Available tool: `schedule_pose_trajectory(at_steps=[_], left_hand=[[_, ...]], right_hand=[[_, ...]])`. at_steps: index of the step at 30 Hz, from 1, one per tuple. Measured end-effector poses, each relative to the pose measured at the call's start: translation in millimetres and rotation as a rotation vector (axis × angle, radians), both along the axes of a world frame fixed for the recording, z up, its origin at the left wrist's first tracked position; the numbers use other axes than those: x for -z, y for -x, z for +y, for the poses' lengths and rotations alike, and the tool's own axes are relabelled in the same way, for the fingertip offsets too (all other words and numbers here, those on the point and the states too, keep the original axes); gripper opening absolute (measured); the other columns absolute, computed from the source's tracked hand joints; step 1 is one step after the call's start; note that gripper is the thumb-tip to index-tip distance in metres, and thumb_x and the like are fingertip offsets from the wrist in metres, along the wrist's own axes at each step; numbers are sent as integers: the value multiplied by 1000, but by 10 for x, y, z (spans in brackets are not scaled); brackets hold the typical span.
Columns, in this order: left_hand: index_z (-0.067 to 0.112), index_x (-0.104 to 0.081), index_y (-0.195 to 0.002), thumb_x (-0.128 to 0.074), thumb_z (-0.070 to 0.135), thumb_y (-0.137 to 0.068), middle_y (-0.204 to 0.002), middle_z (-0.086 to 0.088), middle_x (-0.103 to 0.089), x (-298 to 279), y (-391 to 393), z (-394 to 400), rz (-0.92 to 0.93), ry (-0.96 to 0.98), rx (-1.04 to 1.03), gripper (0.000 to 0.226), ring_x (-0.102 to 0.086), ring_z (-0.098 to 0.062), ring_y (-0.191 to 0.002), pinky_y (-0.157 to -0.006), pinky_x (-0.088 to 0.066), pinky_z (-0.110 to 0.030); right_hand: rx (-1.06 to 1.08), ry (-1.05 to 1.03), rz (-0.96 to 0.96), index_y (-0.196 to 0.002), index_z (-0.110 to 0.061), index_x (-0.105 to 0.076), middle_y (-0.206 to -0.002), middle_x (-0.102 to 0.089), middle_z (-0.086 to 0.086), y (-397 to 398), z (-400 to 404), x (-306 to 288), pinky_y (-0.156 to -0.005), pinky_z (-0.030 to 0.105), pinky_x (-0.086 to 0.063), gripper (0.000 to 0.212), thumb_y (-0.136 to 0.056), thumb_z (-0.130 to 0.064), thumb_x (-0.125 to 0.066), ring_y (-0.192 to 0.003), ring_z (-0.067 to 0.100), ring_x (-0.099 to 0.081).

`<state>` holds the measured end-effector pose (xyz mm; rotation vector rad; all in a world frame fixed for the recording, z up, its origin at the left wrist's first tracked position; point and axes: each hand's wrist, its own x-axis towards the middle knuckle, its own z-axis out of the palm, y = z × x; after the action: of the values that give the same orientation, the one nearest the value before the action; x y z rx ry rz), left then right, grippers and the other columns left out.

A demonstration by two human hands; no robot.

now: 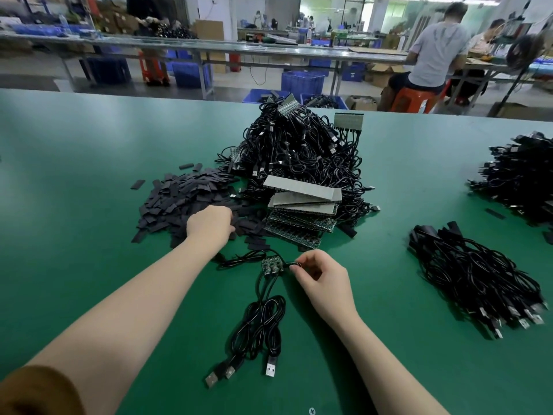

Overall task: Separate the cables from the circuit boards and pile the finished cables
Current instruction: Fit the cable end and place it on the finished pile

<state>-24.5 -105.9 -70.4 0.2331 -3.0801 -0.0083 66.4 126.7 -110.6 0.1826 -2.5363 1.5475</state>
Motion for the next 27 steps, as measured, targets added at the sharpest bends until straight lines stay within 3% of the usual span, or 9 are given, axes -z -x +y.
schedule_pose_trajectory(at_steps=[5, 8, 12, 15, 17, 21, 24, 27], left_hand=[[25, -61, -126, -54, 22, -98, -117, -1, -67, 58, 4, -16, 100, -125, -21, 29, -64, -25, -101, -71, -53, -33], [27, -68, -116, -53, 20, -98, -110, 0, -69, 68, -13, -33, 191, -200, -69, 24, -64, -24, -93, -68, -49, -31], [23, -68, -104, -56, 29, -96, -98, 4, -68, 7, -116, 82, 460, -575, -98, 15, -61, -16, -82, -70, -53, -34], [24, -62, -94, -59, 32, -95, -91, 7, -62, -38, -274, 335, 579, -849, 45, 9, -56, -5, -79, -69, -48, -26], [27, -59, -89, -59, 36, -93, -85, 11, -60, -22, -412, 539, 572, -911, 154, 11, -55, -1, -76, -66, -44, -20], [38, -60, -83, -65, 39, -88, -82, 15, -64, 152, -598, 877, 389, -987, 294, 7, -59, 1, -77, -71, -50, -22], [41, -64, -79, -72, 34, -83, -83, 23, -68, 307, -668, 962, 278, -1019, 383, 11, -62, 3, -80, -75, -48, -17], [43, -67, -80, -74, 29, -82, -85, 24, -68, 397, -692, 942, 289, -1090, 384, 15, -63, 2, -82, -75, -47, -14]], right_hand=[[9, 20, 1, -80, -33, -63, -82, -67, -25, 13, 2, 10, -66, 8, -44, 20, -87, -20, -75, -73, -2, -62], [27, 69, -14, -80, -32, -64, -81, -68, -21, 27, 6, 17, -66, 10, -46, 18, -87, -20, -75, -74, 1, -62], [45, 121, -34, -82, -31, -67, -80, -69, -20, 44, 11, 16, -67, 10, -47, 16, -87, -19, -75, -73, 0, -63], [59, 155, -40, -88, -36, -67, -77, -70, -15, 51, 19, 3, -67, 8, -46, 20, -88, -18, -75, -75, -2, -63], [66, 171, -41, -91, -40, -67, -78, -71, -13, 57, 28, -1, -67, 8, -46, 24, -88, -17, -74, -75, -2, -64], [86, 220, -44, -94, -36, -69, -77, -72, -15, 68, 46, 0, -69, 10, -48, 23, -90, -14, -72, -74, -2, -66], [97, 260, -59, -94, -35, -69, -80, -74, -11, 69, 65, 16, -71, 18, -53, 26, -91, -9, -68, -76, 5, -68], [70, 262, -62, -96, -35, -71, -80, -74, -9, 52, 68, 6, -66, 18, -50, 28, -90, -8, -66, -72, 8, -67]])
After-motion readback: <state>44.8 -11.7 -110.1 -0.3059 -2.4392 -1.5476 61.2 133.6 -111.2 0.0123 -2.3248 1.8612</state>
